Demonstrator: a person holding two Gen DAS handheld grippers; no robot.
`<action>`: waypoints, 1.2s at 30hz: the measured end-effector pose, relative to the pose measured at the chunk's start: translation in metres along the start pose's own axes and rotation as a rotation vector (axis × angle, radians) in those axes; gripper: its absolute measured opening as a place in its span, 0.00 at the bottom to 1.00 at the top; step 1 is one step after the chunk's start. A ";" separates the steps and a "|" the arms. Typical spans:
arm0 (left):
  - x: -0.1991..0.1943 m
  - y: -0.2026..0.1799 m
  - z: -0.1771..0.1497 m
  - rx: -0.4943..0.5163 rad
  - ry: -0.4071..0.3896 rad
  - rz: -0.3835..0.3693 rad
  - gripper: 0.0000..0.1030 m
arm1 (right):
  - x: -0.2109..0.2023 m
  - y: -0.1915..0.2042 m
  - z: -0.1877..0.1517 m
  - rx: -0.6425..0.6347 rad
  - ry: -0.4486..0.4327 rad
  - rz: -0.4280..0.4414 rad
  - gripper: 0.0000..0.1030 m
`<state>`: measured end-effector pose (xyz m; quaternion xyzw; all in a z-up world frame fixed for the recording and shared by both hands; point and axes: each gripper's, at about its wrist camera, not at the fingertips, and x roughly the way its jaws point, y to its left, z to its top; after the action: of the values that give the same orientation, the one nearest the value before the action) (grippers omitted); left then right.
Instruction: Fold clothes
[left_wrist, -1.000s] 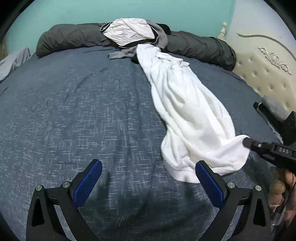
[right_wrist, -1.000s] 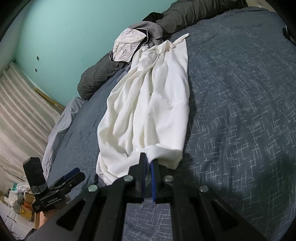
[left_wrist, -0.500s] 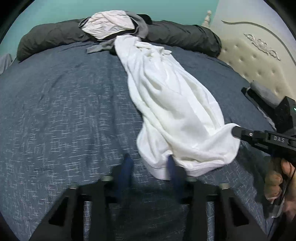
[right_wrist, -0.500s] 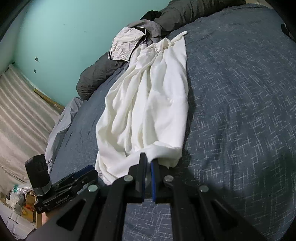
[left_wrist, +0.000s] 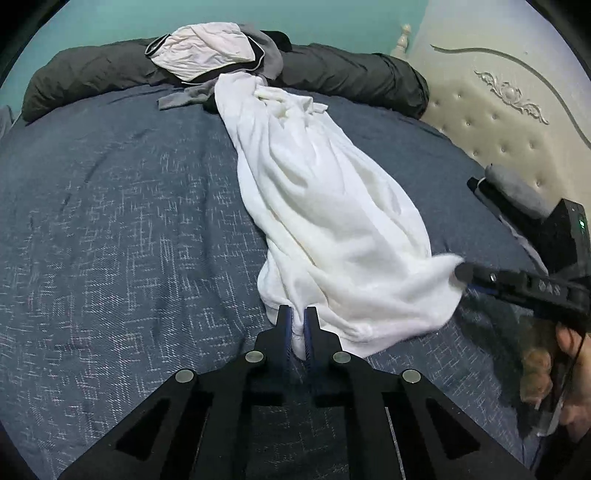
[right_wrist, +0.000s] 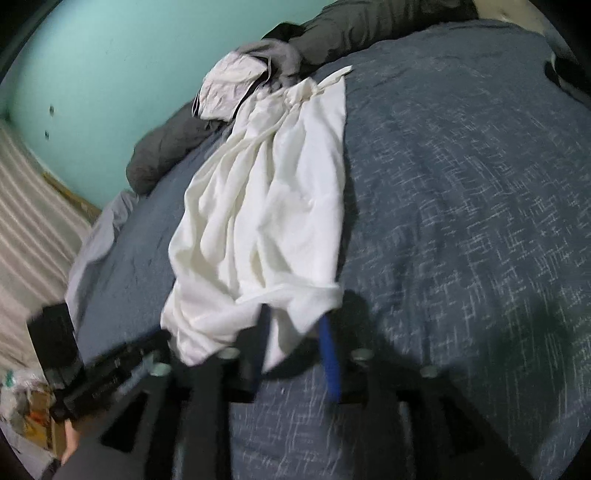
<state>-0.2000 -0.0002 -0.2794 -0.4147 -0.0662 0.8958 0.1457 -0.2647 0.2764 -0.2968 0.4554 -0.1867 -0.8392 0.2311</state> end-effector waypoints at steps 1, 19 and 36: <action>-0.001 0.000 0.000 -0.001 -0.004 0.000 0.07 | -0.001 0.004 -0.002 -0.011 0.008 -0.007 0.34; -0.007 -0.001 0.002 -0.004 -0.027 0.003 0.07 | 0.016 0.030 -0.023 -0.092 0.126 0.021 0.43; -0.010 0.006 0.005 -0.013 -0.020 0.045 0.08 | 0.009 0.052 -0.025 -0.215 0.036 -0.041 0.44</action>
<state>-0.1988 -0.0088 -0.2707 -0.4079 -0.0640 0.9026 0.1220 -0.2369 0.2255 -0.2884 0.4468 -0.0822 -0.8506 0.2648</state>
